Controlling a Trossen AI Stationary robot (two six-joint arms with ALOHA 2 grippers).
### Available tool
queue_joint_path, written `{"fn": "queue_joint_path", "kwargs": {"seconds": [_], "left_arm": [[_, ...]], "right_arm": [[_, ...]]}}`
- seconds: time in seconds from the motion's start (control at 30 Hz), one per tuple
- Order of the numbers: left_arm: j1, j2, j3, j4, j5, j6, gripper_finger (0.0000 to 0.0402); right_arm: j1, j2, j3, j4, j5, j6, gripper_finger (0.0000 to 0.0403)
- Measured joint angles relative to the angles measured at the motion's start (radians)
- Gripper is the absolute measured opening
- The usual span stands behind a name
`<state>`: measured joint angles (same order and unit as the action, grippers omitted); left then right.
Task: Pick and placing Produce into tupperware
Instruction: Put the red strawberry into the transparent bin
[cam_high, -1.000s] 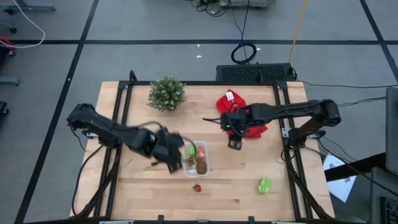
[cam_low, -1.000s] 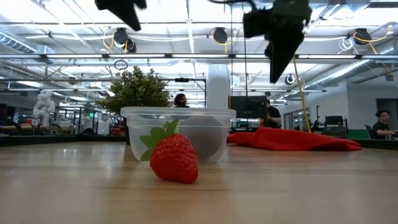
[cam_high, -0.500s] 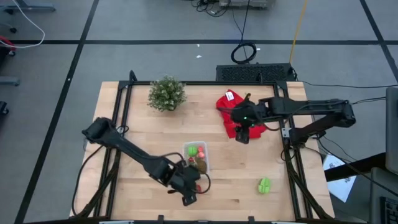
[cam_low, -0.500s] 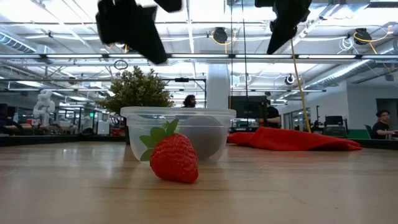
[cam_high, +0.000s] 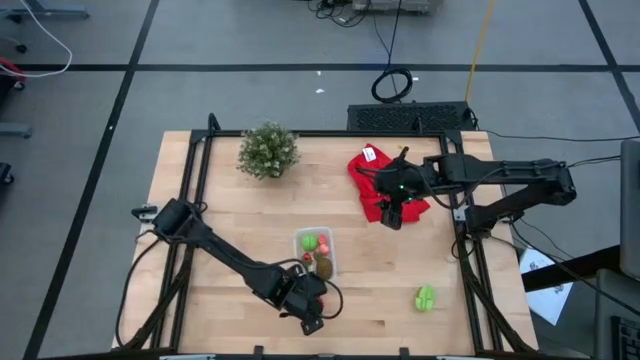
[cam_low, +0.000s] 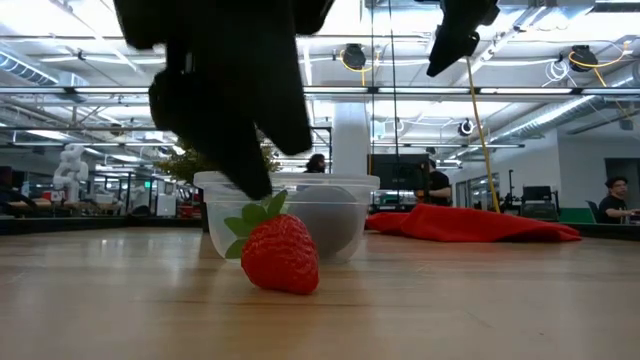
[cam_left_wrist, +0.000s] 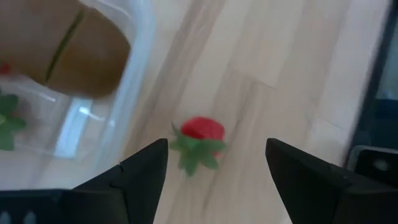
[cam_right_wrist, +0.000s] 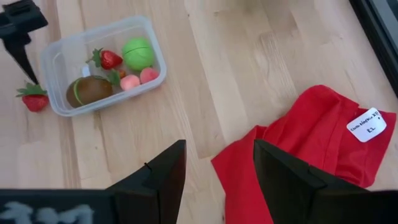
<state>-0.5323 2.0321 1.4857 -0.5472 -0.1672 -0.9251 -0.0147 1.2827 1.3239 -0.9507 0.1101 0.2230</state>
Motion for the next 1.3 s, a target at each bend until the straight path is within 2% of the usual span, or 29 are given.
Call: {"fn": "queue_joint_path", "kwargs": {"seconds": [0.5,0.87,1.2,1.3], "left_arm": [[0.028,0.044,0.0,0.004,-0.009,-0.02,0.0273],[0.028,0.084,0.0,0.024,0.072,-0.053,0.0273],[0.027,0.095,0.008,0.023,0.065,-0.073,0.0272],[0.026,0.096,0.011,0.02,0.065,-0.074,0.0259]], "right_arm": [[0.001,0.0,0.0,0.059,-0.004,-0.032,0.0176],[0.001,0.0,0.0,0.069,-0.006,-0.045,0.0176],[0.001,0.0,0.0,0.084,-0.006,-0.044,0.0176],[0.001,0.0,0.0,0.088,-0.006,-0.045,0.0176]]}}
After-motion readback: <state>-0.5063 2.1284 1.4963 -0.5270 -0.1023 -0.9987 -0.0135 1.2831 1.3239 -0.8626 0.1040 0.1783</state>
